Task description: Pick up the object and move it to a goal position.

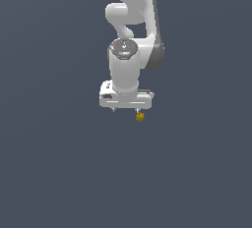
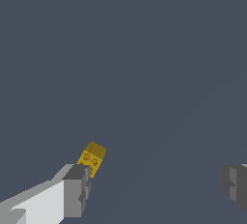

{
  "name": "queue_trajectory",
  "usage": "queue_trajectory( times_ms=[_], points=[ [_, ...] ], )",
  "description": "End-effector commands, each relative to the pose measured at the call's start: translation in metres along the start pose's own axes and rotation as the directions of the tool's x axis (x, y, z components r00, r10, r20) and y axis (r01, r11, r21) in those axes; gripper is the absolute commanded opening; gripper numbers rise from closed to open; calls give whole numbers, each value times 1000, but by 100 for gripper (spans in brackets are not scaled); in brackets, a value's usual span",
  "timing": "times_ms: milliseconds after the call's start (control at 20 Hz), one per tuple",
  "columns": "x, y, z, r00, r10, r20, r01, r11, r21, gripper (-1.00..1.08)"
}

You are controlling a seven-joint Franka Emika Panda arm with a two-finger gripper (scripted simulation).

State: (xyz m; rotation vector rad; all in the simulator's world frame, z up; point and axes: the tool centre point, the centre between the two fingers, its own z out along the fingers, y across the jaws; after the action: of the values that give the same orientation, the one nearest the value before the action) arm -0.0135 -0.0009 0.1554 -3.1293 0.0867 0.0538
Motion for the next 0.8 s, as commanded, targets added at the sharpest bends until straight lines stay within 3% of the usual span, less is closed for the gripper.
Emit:
queue_trajectory(
  times_ms=[0,750],
  points=[
    [0,0,0,1000,0,0,0,1000,0,100],
    [-2,11,7,1000,5,19,-5,1000,-13,100]
  ],
)
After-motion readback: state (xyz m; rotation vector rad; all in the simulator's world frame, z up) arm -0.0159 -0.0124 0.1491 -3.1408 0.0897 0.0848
